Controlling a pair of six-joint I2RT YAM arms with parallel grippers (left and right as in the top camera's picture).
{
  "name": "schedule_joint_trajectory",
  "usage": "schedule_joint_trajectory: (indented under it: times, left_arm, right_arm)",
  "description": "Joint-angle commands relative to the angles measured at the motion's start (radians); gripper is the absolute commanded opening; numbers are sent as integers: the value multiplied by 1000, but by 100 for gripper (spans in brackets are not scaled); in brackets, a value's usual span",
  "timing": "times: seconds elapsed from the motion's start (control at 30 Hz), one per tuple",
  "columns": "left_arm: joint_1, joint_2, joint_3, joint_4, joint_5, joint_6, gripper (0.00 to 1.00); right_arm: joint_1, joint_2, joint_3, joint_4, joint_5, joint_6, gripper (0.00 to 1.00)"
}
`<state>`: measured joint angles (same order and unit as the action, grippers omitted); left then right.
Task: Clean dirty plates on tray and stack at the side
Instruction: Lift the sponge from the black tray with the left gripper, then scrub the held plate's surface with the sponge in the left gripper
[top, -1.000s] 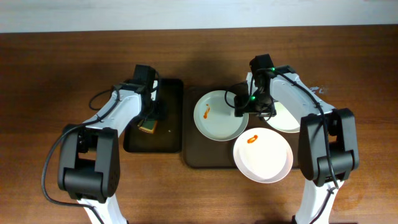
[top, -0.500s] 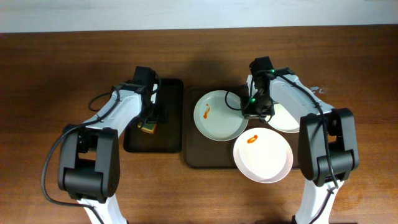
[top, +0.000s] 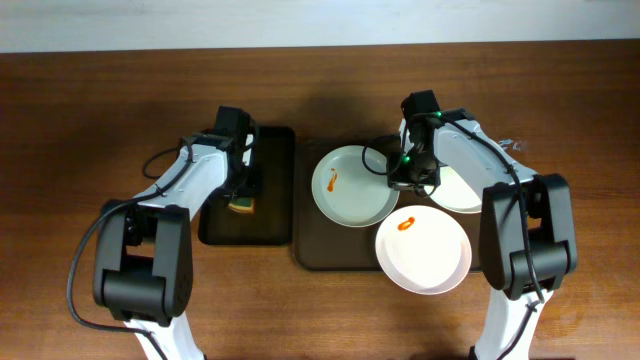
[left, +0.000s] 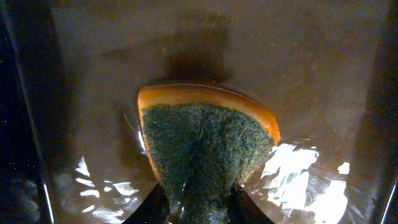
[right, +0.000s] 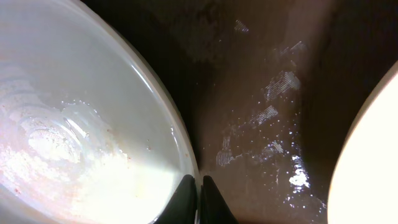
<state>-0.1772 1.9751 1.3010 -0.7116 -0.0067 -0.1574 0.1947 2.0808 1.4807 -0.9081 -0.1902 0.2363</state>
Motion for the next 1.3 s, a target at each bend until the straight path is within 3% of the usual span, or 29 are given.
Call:
schedule_joint_trajectory:
  times: [0.0, 0.03, 0.27, 0.33, 0.4, 0.5, 0.57, 0.6, 0.63, 0.67, 0.83, 0.93, 1.27]
  left_arm:
    - [3, 7, -5, 3, 11, 2, 18]
    - [3, 7, -4, 3, 11, 2, 0]
    - [3, -60, 143, -81, 2, 2, 0]
    - [3, -112, 153, -85, -70, 1, 0]
    - [3, -151, 153, -92, -81, -12, 0]
    - [1, -193, 153, -73, -163, -13, 0]
    - [6, -193, 153, -35, -187, -67, 0]
    - [3, -205, 153, -53, -66, -59, 0]
    - [-1, -204, 153, -44, -111, -31, 0]
    - [-1, -198, 153, -24, -185, -32, 0]
    - [3, -196, 153, -10, -84, -32, 0]
    - [3, -194, 160, 13, -47, -18, 0]
    - [1, -188, 186, -36, -86, 76, 0]
  right_arm:
    - [8, 3, -7, 8, 3, 13, 4]
    - [8, 3, -7, 8, 3, 12, 4]
    - [8, 3, -7, 6, 2, 12, 4]
    - [8, 3, -7, 5, 2, 12, 6]
    - [8, 3, -7, -4, 2, 12, 21]
    - [8, 3, -7, -2, 2, 12, 29]
    - [8, 3, -7, -1, 2, 12, 28]
    - [8, 3, -7, -1, 2, 12, 17]
    - [8, 3, -7, -1, 2, 12, 4]
    - [8, 3, -7, -1, 2, 12, 4]
    - [8, 3, -7, 4, 2, 13, 13]
    - [8, 3, -7, 6, -14, 35, 4]
    - [7, 3, -7, 7, -20, 35, 4]
